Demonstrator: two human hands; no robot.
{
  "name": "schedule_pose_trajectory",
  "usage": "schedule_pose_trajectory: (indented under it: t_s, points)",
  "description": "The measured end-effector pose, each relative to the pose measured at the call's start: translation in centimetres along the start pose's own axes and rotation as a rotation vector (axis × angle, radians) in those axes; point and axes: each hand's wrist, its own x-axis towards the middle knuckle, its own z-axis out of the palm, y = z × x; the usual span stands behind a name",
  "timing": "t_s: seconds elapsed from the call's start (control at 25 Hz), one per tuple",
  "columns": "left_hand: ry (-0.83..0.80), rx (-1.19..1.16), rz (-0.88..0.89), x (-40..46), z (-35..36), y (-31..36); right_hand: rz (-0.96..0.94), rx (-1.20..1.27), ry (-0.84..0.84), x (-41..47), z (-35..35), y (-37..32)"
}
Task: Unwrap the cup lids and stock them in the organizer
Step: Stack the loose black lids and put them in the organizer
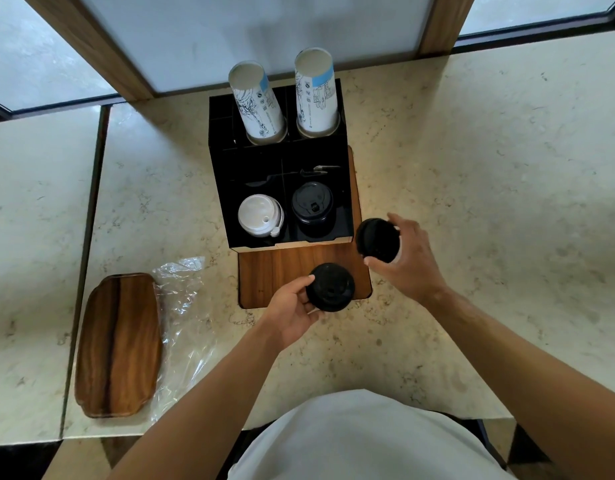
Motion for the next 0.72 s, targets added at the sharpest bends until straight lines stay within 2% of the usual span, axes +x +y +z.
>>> schedule_pose_trajectory:
  t_s: [0.12,0.24,0.6,0.72]
  points:
    - [-0.021,0.011,-0.003,0.1,-0.1,-0.1,-0.093,0.058,-0.197,-2.6,0.8,-2.2]
    - [-0.027,0.014,-0.003,-0.2,-0.2,-0.5,-0.201,-0.01,-0.36,-4.4,1.9,-3.5]
    - [-0.028,-0.101,-0.02,-1.4,-0.7,-0.9,-0.216,-0.079,-0.456,-5.2,2.6,-4.4]
    - [-0.045,-0.062,-0.014,-1.8,-1.0,-1.0,-0.218,-0.088,-0.472,-5.4,2.9,-4.5]
